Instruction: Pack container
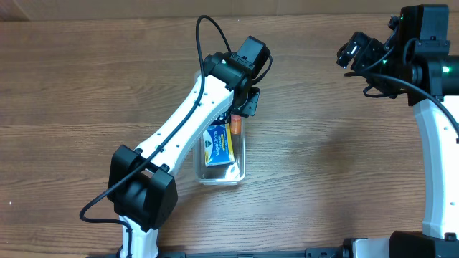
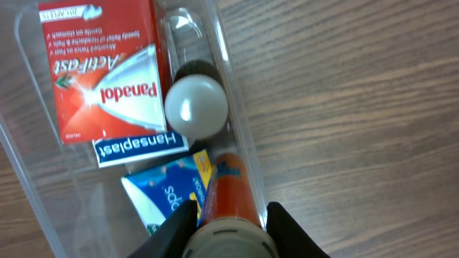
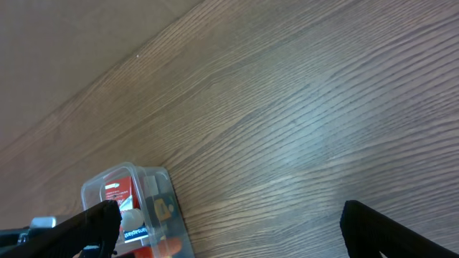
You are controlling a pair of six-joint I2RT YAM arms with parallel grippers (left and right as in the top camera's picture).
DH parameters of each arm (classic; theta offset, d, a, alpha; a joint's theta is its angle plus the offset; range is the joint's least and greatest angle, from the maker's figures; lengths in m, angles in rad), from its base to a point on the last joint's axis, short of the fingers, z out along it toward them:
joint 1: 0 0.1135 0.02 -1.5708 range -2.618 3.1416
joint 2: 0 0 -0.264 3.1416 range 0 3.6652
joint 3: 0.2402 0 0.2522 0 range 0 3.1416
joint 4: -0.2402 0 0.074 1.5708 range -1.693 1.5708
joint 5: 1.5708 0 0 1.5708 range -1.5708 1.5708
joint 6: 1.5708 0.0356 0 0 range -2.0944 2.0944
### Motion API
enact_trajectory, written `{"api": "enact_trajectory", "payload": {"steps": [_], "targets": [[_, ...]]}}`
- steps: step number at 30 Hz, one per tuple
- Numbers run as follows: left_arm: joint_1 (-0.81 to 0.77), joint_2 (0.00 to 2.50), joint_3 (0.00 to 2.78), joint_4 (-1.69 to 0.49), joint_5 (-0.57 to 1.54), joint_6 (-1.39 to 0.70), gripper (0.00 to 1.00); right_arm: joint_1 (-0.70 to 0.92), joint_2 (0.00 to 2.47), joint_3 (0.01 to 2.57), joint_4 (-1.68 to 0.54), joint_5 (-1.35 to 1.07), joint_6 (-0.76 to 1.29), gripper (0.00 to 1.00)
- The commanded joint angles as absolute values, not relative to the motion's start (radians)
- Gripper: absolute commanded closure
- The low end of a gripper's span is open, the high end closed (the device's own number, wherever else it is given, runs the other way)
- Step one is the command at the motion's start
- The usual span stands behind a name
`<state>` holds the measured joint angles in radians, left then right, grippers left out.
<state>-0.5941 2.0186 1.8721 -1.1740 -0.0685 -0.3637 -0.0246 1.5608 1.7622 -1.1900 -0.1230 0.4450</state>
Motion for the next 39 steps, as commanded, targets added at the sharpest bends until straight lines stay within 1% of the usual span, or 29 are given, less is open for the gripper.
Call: {"api": "enact_trajectory", "payload": {"steps": [1, 4, 5, 7, 9, 11, 13, 14, 18, 19, 21, 22, 25, 26, 27, 28, 29, 32, 35, 39], "targets": [[-0.595, 2.050, 1.879, -1.146, -0.112, -0.351, 0.70, -0.026, 1.548, 1.767, -1.184, -0.122, 0.449, 0.00], [-0.595, 2.049, 1.879, -1.148, -0.115, -0.351, 0.75, -0.026, 1.548, 1.767, -1.184, -0.122, 0.449, 0.00], [-0.595, 2.049, 1.879, -1.147, -0.115, -0.351, 0.74, -0.026, 1.548, 1.767, -1.184, -0.122, 0.449, 0.00], [-0.590, 2.049, 1.879, -1.139, -0.117, -0.332, 0.70, -0.026, 1.548, 1.767, -1.184, -0.122, 0.449, 0.00], [-0.588, 2.049, 1.879, -1.114, -0.148, -0.310, 0.59, -0.026, 1.548, 1.767, -1.184, -0.122, 0.449, 0.00], [-0.588, 2.049, 1.879, -1.109, -0.161, -0.310, 0.51, -0.026, 1.548, 1.767, -1.184, -0.122, 0.449, 0.00], [-0.589, 2.048, 1.882, -1.126, -0.128, -0.310, 0.21, -0.026, 1.548, 1.767, -1.184, -0.122, 0.449, 0.00], [-0.588, 2.045, 1.895, -1.155, -0.111, -0.310, 0.00, -0.026, 1.548, 1.767, -1.184, -0.122, 0.448, 0.00], [-0.569, 2.017, 2.097, -1.404, -0.190, -0.312, 0.00, -0.026, 1.548, 1.767, -1.184, -0.122, 0.449, 0.00], [-0.538, 1.948, 2.221, -1.540, -0.294, -0.324, 0.00, -0.026, 1.548, 1.767, -1.184, -0.122, 0.449, 0.00], [-0.501, 1.847, 2.270, -1.645, -0.406, -0.373, 0.00, -0.026, 1.548, 1.767, -1.184, -0.122, 0.449, 0.00], [-0.464, 1.739, 2.263, -1.690, -0.461, -0.397, 0.00, -0.026, 1.548, 1.767, -1.184, -0.122, 0.449, 0.00], [-0.398, 1.451, 2.157, -1.689, -0.449, -0.414, 0.00, -0.026, 1.548, 1.767, -1.184, -0.122, 0.449, 0.00], [-0.393, 1.314, 2.077, -1.689, -0.467, -0.448, 0.00, -0.026, 1.548, 1.767, -1.184, -0.122, 0.449, 0.00], [-0.393, 1.208, 1.983, -1.650, -0.477, -0.453, 0.00, -0.026, 1.548, 1.767, -1.184, -0.122, 0.449, 0.00], [-0.393, 0.979, 1.689, -1.472, -0.467, -0.394, 0.00, -0.026, 1.548, 1.767, -1.184, -0.122, 0.449, 0.00], [-0.393, 0.867, 1.520, -1.362, -0.443, -0.331, 0.00, -0.026, 1.548, 1.767, -1.185, -0.122, 0.449, 0.00], [-0.393, 0.670, 1.150, -1.146, -0.431, -0.250, 0.00, -0.026, 1.548, 1.767, -1.184, -0.122, 0.449, 0.00], [-0.393, 0.592, 0.985, -1.033, -0.307, -0.287, 0.00, -0.026, 1.548, 1.767, -1.184, -0.122, 0.449, 0.00], [-0.393, 0.599, 0.867, -0.921, -0.305, -0.162, 0.00, -0.026, 1.548, 1.767, -1.184, -0.122, 0.449, 0.00]]}}
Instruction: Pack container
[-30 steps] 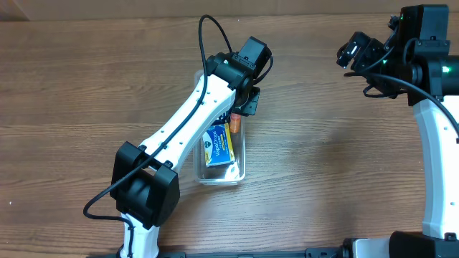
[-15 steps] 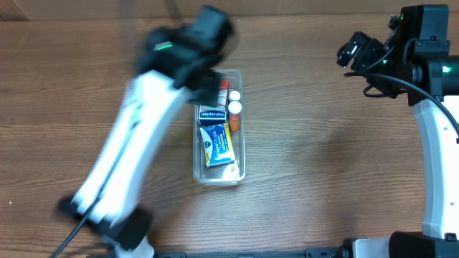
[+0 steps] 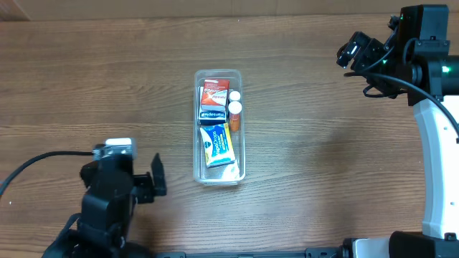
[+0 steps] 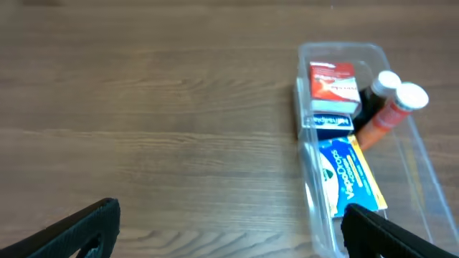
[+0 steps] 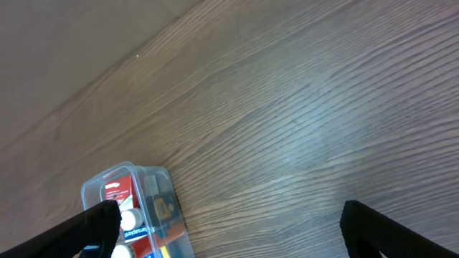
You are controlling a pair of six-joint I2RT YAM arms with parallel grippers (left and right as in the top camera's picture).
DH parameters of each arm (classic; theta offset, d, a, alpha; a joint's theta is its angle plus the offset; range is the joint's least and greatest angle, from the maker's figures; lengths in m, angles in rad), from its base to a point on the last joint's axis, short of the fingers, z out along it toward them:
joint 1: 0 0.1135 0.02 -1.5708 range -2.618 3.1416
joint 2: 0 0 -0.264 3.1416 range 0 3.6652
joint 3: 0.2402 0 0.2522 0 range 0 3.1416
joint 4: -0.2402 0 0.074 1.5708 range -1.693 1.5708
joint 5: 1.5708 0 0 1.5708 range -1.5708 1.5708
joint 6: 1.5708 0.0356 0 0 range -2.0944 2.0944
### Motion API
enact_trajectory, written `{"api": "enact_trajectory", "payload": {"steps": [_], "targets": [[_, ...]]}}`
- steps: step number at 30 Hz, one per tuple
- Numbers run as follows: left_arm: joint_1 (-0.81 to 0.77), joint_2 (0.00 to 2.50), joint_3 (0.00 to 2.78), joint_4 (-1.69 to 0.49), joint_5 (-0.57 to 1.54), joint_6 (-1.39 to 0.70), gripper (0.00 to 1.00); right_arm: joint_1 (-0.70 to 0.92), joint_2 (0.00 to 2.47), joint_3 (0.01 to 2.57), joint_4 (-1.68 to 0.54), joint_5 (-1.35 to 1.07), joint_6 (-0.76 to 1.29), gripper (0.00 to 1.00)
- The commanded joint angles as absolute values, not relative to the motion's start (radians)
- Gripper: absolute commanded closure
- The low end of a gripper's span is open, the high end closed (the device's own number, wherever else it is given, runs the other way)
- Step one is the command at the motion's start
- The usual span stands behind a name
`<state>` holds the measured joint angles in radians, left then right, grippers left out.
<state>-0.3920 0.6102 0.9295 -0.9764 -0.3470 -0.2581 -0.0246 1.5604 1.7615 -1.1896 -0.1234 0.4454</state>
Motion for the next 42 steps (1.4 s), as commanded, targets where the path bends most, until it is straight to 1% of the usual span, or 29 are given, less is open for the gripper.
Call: {"api": "enact_trajectory", "payload": {"steps": [1, 6, 9, 13, 14, 16, 19, 36, 39, 40, 42], "targets": [[-0.393, 0.592, 0.828, -0.863, -0.295, -0.149, 0.00, -0.026, 1.548, 1.767, -1.184, -0.122, 0.449, 0.00], [-0.392, 0.451, 0.662, -0.673, -0.294, -0.121, 0.00, -0.026, 1.548, 1.767, -1.184, -0.122, 0.449, 0.00], [-0.361, 0.243, 0.457, -0.537, -0.264, -0.108, 0.00, -0.026, 1.548, 1.767, -1.184, -0.122, 0.449, 0.00], [-0.180, 0.015, 0.252, -0.469, -0.021, -0.054, 0.00, -0.026, 1.548, 1.767, -1.184, -0.122, 0.449, 0.00], [-0.106, 0.010, 0.204, -0.459, 0.051, -0.052, 0.00, -0.026, 1.548, 1.767, -1.184, -0.122, 0.449, 0.00], [-0.066, 0.003, 0.157, -0.444, 0.083, -0.052, 0.00, -0.026, 1.548, 1.767, -1.184, -0.122, 0.449, 0.00], [-0.063, 0.003, 0.115, -0.390, 0.078, -0.051, 0.00, -0.026, 1.548, 1.767, -1.184, -0.122, 0.449, 0.00], [-0.063, 0.004, 0.115, -0.388, 0.079, -0.051, 0.00, -0.026, 1.536, 1.759, -1.183, -0.120, 0.445, 0.00], [-0.063, 0.004, 0.115, -0.388, 0.078, -0.051, 0.00, -0.016, 1.377, 1.697, -1.155, 0.000, 0.335, 0.00], [-0.063, 0.004, 0.115, -0.388, 0.079, -0.051, 0.00, -0.010, 1.301, 1.641, -1.095, 0.024, 0.284, 0.00], [-0.063, 0.004, 0.115, -0.388, 0.079, -0.051, 0.00, 0.001, 1.063, 1.404, -0.869, 0.025, 0.147, 0.00]]}}
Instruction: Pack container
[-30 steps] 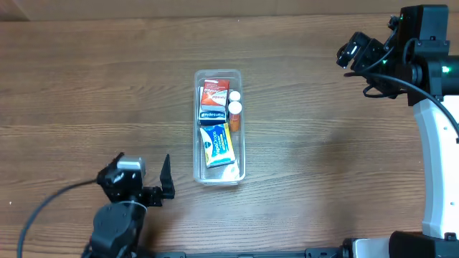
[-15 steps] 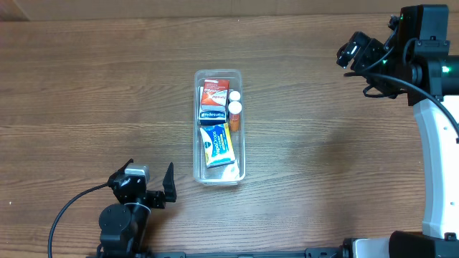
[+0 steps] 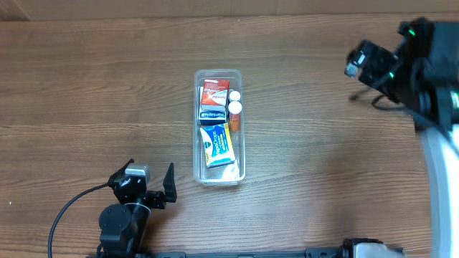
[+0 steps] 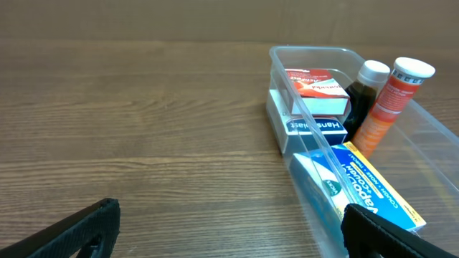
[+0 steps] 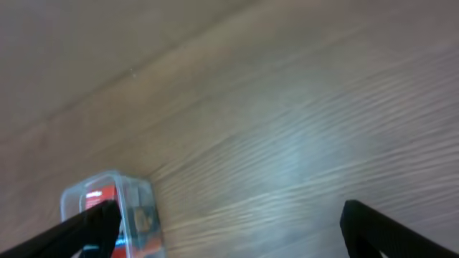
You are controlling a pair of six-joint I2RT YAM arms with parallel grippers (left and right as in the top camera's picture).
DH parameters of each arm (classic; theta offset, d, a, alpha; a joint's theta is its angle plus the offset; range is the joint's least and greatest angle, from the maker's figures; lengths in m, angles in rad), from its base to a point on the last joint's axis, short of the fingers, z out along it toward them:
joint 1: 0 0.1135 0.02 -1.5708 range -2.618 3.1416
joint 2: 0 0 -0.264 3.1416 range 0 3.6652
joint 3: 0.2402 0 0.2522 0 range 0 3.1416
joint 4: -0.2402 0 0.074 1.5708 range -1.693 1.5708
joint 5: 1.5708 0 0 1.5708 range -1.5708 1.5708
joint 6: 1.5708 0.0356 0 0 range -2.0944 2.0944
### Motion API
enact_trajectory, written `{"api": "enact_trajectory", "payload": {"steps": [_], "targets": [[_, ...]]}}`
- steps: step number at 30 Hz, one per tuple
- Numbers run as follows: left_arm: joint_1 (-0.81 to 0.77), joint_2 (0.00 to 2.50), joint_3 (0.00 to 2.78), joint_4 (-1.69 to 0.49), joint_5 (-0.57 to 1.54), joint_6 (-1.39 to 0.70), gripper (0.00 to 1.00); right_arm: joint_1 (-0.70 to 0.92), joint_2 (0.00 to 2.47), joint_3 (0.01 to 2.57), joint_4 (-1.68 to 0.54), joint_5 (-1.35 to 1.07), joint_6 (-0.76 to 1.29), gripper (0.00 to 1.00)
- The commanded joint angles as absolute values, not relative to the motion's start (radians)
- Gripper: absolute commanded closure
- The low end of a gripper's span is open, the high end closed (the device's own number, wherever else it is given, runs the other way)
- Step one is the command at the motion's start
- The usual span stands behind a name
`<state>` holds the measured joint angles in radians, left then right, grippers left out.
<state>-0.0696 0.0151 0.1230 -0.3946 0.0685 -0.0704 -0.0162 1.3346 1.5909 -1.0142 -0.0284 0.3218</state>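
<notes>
The clear plastic container (image 3: 219, 177) lies mid-table. It holds a red Panadol box (image 3: 213, 89), a dark blue Hansaplast box (image 3: 212, 113), a blue and yellow VapoDrops box (image 3: 218, 145), a white-capped dark bottle (image 3: 234, 94) and an orange tube (image 3: 234, 116). My left gripper (image 3: 148, 188) is open and empty near the front edge, left of the container. Its wrist view shows the container's rim (image 4: 310, 123), the tube (image 4: 391, 100) and the bottle (image 4: 363, 97) standing upright. My right gripper (image 5: 231, 233) is open and empty at the far right, high over bare wood.
Brown wooden table (image 3: 330, 158) all around the container. The right arm (image 3: 430, 143) runs along the right edge. The left arm's black cable (image 3: 68, 208) loops at the front left.
My left gripper has drawn back toward the front edge and now looks at the container from low down at its side. The right arm has shifted a little; its views are blurred.
At first my left gripper was down inside the container with its fingers on either side of the orange tube. Then it was open at the front left, the tube left standing beside the bottle. Now it is lower and nearer the front edge.
</notes>
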Motion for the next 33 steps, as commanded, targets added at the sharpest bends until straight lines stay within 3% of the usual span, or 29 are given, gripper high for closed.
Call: {"api": "enact_trajectory", "payload": {"steps": [1, 7, 11, 17, 33], "targets": [[-0.063, 0.004, 0.115, -0.388, 0.079, -0.051, 0.00, 0.001, 0.942, 1.260, -0.794, 0.025, 0.125, 0.00], [-0.063, 0.004, 0.115, -0.388, 0.079, -0.051, 0.00, -0.007, 0.274, 0.541, -0.648, -0.029, 0.130, 0.00], [-0.063, 0.004, 0.115, -0.388, 0.079, -0.051, 0.00, -0.007, 0.001, 0.284, -0.630, -0.062, 0.175, 0.00], [-0.063, 0.004, 0.115, -0.388, 0.079, -0.051, 0.00, -0.007, 0.018, 0.130, -0.450, -0.078, 0.205, 0.00], [-0.063, 0.004, 0.115, -0.388, 0.079, -0.051, 0.00, -0.007, 0.018, 0.130, -0.450, -0.069, 0.206, 0.00]]}}
